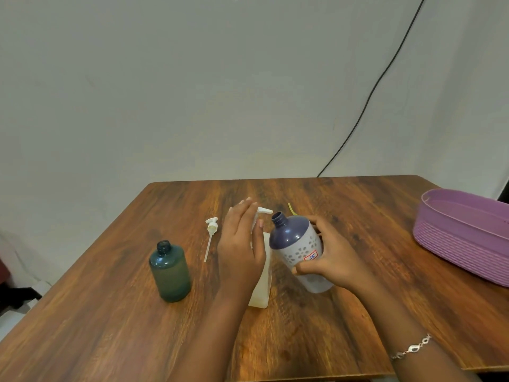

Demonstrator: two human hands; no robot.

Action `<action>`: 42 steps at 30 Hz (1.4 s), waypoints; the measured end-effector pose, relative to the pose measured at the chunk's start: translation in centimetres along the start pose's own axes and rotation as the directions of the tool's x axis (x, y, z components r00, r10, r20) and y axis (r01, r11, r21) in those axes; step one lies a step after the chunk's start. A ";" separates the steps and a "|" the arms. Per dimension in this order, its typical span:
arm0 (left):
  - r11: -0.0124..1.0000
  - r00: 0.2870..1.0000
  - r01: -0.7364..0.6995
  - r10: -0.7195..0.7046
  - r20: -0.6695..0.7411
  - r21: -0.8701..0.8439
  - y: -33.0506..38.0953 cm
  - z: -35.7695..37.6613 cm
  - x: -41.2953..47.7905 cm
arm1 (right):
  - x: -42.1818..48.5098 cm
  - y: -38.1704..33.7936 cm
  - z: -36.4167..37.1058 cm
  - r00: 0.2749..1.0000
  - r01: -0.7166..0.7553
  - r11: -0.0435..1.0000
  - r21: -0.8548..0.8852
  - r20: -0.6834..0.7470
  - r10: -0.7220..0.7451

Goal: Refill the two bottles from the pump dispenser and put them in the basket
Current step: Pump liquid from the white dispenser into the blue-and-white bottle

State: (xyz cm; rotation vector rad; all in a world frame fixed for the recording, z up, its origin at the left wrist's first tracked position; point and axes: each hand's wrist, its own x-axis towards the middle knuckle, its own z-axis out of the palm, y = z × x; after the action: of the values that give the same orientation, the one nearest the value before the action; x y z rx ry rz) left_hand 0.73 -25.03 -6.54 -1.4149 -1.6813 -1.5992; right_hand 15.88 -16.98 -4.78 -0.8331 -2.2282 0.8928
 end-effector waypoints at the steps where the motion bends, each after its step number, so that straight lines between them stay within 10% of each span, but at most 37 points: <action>1: 0.997 0.999 -0.053 0.053 -0.002 0.051 0.0 0.0 0.1 | 0.1 0.0 0.0 1.000 0.004 1.000 -0.007 -0.006 -0.004; 42: 0.975 0.983 -0.183 0.178 0.048 0.123 0.4 -0.2 2.6 | 1.3 -2.6 -0.6 0.999 -0.015 0.983 -0.182 -0.053 0.006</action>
State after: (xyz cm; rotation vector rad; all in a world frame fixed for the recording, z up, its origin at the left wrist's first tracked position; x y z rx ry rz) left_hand -0.01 -24.27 -4.12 -1.4934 -1.5941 -1.3514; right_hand 14.64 -17.39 -2.10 -0.9413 -2.2864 0.6702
